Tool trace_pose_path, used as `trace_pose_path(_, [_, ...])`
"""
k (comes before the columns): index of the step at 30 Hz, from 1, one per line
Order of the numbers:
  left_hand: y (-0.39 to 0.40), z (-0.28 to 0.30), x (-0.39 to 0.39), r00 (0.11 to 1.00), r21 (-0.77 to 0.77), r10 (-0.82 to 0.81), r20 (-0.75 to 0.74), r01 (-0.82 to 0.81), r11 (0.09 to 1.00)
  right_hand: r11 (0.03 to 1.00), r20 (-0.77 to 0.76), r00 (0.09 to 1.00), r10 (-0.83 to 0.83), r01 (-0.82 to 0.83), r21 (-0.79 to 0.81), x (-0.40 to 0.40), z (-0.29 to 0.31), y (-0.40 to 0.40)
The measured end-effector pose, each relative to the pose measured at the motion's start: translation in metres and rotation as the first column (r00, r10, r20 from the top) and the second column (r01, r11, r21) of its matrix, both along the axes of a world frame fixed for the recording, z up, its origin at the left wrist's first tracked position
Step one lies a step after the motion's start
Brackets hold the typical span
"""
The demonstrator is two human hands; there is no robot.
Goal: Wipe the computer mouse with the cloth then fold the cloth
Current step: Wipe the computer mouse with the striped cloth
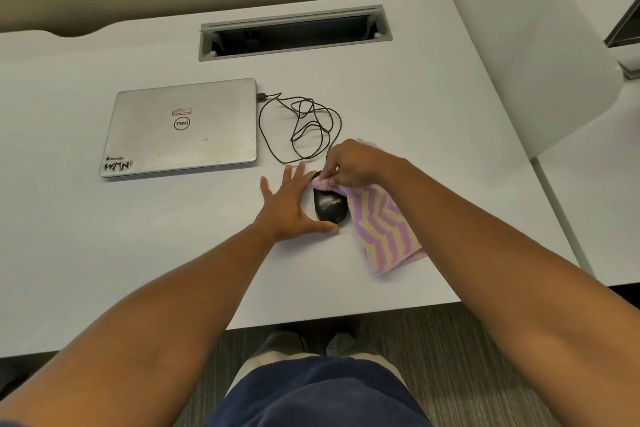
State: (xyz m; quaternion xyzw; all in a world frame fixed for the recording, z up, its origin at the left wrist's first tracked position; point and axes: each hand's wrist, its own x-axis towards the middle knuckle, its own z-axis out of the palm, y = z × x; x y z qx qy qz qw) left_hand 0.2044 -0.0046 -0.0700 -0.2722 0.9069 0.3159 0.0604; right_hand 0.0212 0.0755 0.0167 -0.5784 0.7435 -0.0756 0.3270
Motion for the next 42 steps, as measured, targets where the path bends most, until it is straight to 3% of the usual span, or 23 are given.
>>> trace_pose_path(5, [0.000, -0.002, 0.000, 0.999, 0.006, -0.006, -0.037, 0.006, 1.000, 0.993, -0.092, 0.989, 0.118, -0.119, -0.005, 0.018, -0.001, -0.010])
trace_pose_path(12, [-0.001, -0.002, 0.000, 1.000, -0.003, 0.001, -0.023, -0.001, 1.000, 0.932, -0.072, 0.955, 0.289, -0.264, 0.249, 0.018, 0.008, -0.013])
trace_pose_path(19, [0.001, -0.003, -0.001, 1.000, -0.018, -0.009, -0.017, 0.009, 1.000, 0.969, -0.092, 0.967, 0.236, -0.228, 0.090, 0.014, 0.008, -0.015])
trace_pose_path(24, [0.001, 0.000, 0.000, 1.000, -0.020, -0.016, -0.010, 0.016, 1.000, 0.942, -0.139, 0.936, 0.322, -0.302, 0.147, 0.027, -0.001, -0.017])
trace_pose_path(31, [0.001, 0.002, 0.000, 1.000, 0.010, 0.004, -0.027, -0.004, 1.000, 0.903, -0.087, 0.937, 0.339, -0.298, 0.311, 0.027, 0.005, -0.018])
trace_pose_path(37, [0.001, 0.000, -0.001, 1.000, -0.015, -0.018, -0.003, 0.018, 1.000, 0.959, -0.095, 0.958, 0.271, -0.259, 0.118, 0.017, 0.006, -0.019])
trace_pose_path(42, [0.001, 0.003, -0.002, 1.000, -0.018, -0.017, 0.020, 0.018, 1.000, 0.944, -0.131, 0.939, 0.318, -0.300, 0.138, 0.030, -0.007, -0.015])
